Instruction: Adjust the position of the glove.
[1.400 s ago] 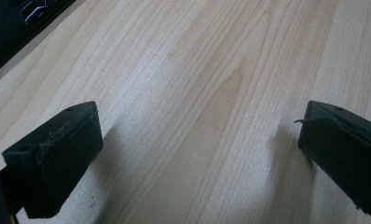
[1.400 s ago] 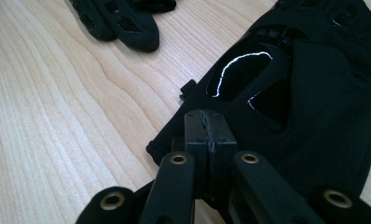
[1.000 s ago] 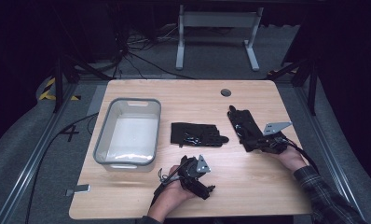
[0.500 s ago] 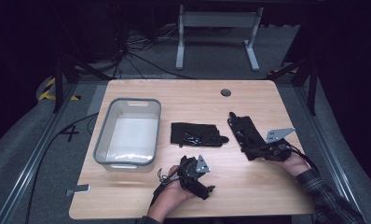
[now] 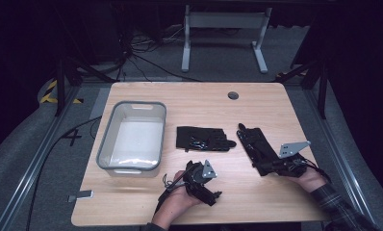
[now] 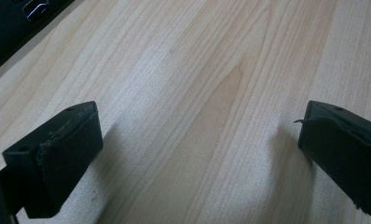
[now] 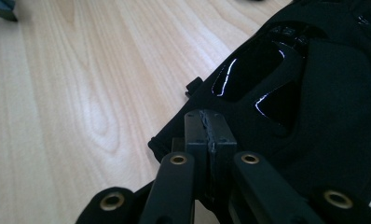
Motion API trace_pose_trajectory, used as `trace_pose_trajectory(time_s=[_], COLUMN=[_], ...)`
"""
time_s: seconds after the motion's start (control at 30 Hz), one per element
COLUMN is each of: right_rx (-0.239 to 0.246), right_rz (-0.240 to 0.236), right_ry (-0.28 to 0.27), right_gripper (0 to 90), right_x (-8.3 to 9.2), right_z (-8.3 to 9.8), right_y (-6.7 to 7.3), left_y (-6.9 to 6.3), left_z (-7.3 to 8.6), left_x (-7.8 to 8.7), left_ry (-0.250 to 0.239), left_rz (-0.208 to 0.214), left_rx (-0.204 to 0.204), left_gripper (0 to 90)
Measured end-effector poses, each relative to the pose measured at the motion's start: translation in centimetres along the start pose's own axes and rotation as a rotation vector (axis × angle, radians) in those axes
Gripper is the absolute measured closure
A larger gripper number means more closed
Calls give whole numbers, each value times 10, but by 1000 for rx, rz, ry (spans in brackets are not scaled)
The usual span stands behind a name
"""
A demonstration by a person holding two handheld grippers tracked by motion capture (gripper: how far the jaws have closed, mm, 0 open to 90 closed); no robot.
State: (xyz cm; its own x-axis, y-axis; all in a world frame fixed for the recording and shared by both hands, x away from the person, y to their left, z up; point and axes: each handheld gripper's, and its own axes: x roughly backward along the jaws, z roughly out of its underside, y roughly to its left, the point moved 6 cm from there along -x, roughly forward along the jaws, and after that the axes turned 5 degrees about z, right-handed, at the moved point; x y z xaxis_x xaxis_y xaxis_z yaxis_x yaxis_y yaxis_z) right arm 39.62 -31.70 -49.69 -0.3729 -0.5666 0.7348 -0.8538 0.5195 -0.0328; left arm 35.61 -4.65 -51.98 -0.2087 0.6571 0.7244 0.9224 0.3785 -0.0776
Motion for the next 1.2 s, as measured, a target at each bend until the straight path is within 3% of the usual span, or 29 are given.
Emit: trace_pose_trajectory(time_s=[0.47,0.63,0.77,0.87,0.93,0.97,1.2], right_rx=[27,57,49,39,34,20,7], right_rz=[-26,-28,-19,7,15,33,57], right_ry=[9,2,-48,-63,-65,-61,-42], right_gripper=[900,900,900,900,900,900,900], right_x=[19,24,30,31,30,26,14], right_z=[19,20,11,4,2,-2,-7], right_y=[36,43,34,19,13,1,-22], left_y=[0,0,0,0,0,0,0], left_z=[0,0,0,0,0,0,0], left_x=[0,0,0,0,0,0,0], left_ry=[0,0,0,0,-1,0,0], left_rz=[0,0,0,0,0,0,0], left_rx=[0,0,0,1,1,0,0], left_gripper=[0,0,1,0,0,0,0])
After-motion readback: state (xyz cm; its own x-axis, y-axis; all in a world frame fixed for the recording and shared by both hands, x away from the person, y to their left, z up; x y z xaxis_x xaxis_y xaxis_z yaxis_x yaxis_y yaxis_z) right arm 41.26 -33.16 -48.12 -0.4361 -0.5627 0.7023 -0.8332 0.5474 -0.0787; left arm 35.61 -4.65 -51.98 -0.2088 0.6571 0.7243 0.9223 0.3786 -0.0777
